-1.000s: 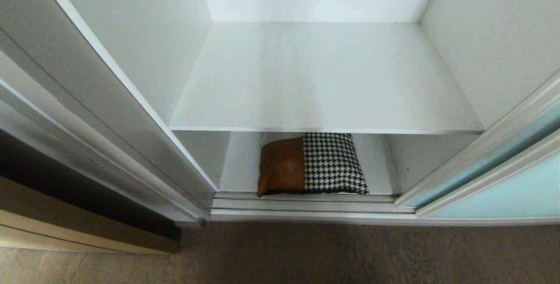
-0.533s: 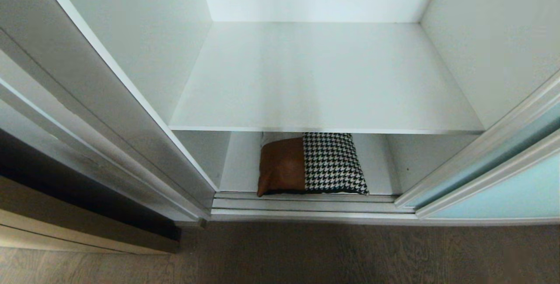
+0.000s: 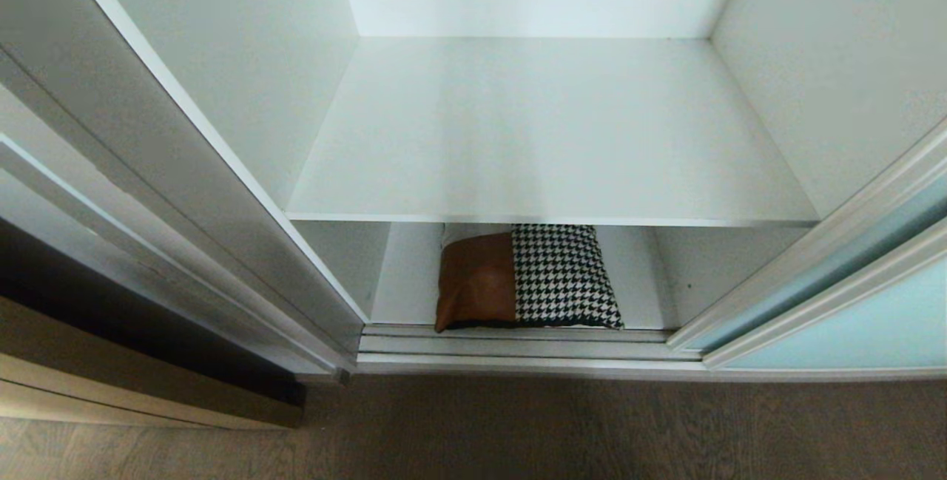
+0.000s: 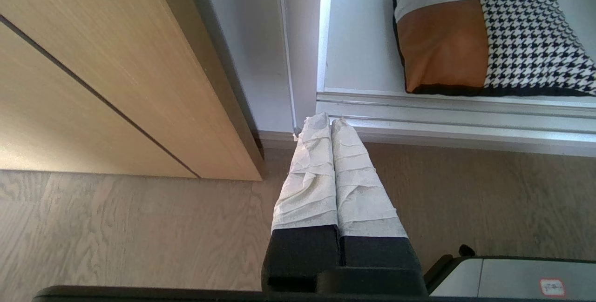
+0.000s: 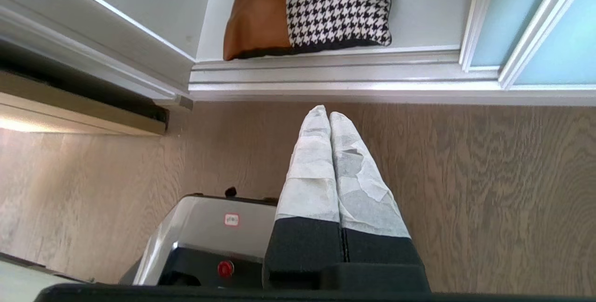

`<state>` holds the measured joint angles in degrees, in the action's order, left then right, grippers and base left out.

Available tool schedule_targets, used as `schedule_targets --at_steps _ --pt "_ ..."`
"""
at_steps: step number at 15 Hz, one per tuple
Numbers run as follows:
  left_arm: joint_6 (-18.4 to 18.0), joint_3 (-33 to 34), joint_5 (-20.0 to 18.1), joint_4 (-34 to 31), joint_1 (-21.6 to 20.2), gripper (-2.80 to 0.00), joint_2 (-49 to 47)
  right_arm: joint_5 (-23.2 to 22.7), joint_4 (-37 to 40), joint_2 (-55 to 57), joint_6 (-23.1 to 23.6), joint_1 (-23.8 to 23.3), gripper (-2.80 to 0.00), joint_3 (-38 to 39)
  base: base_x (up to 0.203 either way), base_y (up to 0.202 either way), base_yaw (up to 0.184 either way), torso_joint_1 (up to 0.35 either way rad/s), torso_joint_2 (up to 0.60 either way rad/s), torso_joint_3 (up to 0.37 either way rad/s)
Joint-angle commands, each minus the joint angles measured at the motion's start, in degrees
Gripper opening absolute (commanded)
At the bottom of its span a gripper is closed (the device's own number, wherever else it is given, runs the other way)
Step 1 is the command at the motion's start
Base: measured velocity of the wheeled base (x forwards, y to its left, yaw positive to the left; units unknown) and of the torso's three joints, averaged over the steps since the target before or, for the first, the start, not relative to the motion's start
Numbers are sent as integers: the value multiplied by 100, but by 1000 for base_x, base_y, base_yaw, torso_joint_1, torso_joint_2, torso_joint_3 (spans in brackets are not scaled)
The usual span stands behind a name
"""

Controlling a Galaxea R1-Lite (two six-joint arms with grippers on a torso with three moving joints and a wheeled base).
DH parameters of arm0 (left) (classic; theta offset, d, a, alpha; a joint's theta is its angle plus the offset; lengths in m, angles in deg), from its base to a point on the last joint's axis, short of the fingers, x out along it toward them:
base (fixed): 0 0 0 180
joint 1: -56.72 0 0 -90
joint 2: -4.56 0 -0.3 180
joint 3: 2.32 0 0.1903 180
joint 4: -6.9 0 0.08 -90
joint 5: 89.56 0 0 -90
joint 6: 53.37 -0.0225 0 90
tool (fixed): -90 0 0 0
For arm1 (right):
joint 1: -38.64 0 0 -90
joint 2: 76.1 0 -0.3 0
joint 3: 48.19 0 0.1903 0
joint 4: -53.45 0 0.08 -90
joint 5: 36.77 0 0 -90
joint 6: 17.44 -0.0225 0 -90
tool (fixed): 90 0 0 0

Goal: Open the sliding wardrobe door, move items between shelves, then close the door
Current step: Close the door

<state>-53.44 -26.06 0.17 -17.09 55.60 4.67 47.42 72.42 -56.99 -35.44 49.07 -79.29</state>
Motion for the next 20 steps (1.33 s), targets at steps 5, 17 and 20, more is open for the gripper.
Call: schedule_targets --at_steps 5,17,20 --pt "-1 3 0 -17 -2 -280 -20 -102 -17 49 4 -36 -280 -87 0 0 0 0 0 0" --pt "-37 29 0 36 -2 -280 -20 369 -487 -43 75 -5 -280 66 0 0 0 0 0 0" --pt "-37 29 0 36 -2 -280 -20 369 -487 -84 515 -93 -280 150 0 0 0 0 0 0"
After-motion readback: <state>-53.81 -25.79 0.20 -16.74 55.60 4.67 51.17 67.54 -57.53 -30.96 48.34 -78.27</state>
